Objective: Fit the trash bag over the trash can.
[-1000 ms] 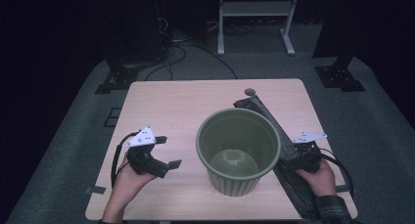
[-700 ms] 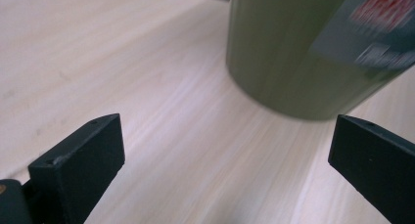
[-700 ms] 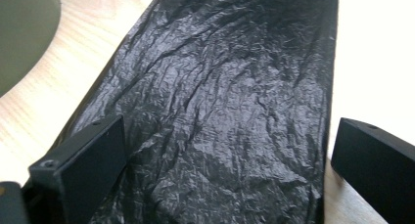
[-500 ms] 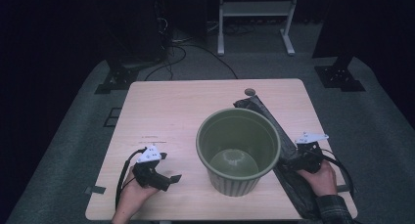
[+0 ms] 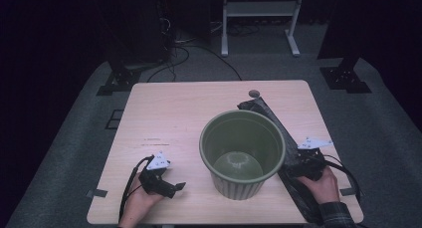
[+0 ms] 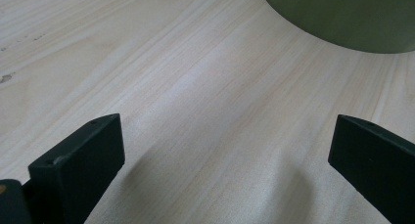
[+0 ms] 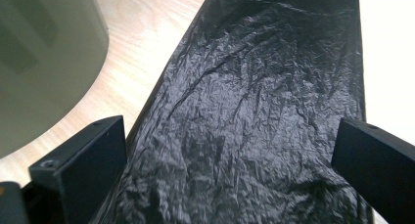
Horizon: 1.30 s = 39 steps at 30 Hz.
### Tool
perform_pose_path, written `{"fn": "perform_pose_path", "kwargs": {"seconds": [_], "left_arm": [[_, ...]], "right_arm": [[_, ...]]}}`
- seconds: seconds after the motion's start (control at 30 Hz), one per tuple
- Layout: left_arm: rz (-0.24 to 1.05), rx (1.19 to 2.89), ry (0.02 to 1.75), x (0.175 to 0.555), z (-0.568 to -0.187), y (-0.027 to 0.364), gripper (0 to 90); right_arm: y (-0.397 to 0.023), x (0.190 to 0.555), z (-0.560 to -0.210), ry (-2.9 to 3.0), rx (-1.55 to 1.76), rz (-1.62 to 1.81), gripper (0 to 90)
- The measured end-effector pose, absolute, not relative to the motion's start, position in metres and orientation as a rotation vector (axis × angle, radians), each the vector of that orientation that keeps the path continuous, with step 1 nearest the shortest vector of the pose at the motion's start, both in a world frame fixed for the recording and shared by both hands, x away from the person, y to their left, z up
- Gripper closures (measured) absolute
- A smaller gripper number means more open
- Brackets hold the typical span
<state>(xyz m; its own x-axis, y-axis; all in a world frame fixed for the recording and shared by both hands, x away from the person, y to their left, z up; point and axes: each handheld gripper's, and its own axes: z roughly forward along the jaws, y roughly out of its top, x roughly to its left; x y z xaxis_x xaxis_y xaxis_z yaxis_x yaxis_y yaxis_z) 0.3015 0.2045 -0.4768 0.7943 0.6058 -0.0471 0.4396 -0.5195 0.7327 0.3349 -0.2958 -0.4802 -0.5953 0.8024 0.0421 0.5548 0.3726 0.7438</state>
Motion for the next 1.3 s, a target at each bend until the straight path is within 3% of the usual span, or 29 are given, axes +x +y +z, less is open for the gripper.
{"fn": "perform_pose_path", "kwargs": {"seconds": [0.43,0.57,0.6,0.63,0.67,0.7,0.73,0.77,0.8,0.83,0.87,0.97,1.03,1.3], "left_arm": [[0.332,2.250,0.749,0.304,-0.484,0.198,0.0],[0.331,2.251,0.750,0.304,-0.484,0.199,0.0],[0.332,2.252,0.750,0.304,-0.484,0.199,0.0],[0.332,2.252,0.750,0.305,-0.484,0.199,0.0],[0.332,2.252,0.750,0.305,-0.484,0.199,0.0],[0.332,2.252,0.750,0.305,-0.484,0.199,0.0],[0.332,2.252,0.750,0.305,-0.484,0.199,0.0],[0.332,2.252,0.751,0.305,-0.484,0.199,0.0],[0.332,2.252,0.751,0.305,-0.484,0.199,0.0],[0.332,2.251,0.752,0.305,-0.484,0.199,0.0],[0.333,2.252,0.751,0.305,-0.484,0.199,0.0],[0.332,2.252,0.752,0.305,-0.484,0.199,0.0],[0.332,2.251,0.752,0.305,-0.484,0.199,0.0],[0.331,2.252,0.752,0.305,-0.484,0.199,0.0]], "right_arm": [[-0.292,0.342,-0.488,2.334,1.189,0.984,0.3],[-0.294,0.337,-0.486,2.316,1.157,1.031,18.8],[-0.295,0.335,-0.486,2.308,1.151,1.048,29.1],[-0.295,0.335,-0.486,2.308,1.151,1.048,29.1],[-0.297,0.334,-0.484,2.303,1.154,1.054,42.6],[-0.298,0.334,-0.484,2.298,1.158,1.056,48.7],[-0.298,0.334,-0.484,2.298,1.158,1.056,48.7],[-0.301,0.335,-0.483,2.289,1.171,1.057,59.0],[-0.301,0.335,-0.483,2.289,1.171,1.057,59.0],[-0.303,0.335,-0.483,2.287,1.177,1.061,67.7],[-0.303,0.335,-0.483,2.287,1.177,1.061,67.7],[-0.305,0.335,-0.483,2.299,1.167,1.085,82.3],[-0.307,0.336,-0.484,2.305,1.167,1.099,87.0],[-0.308,0.337,-0.483,2.317,1.166,1.110,90.0]]}}
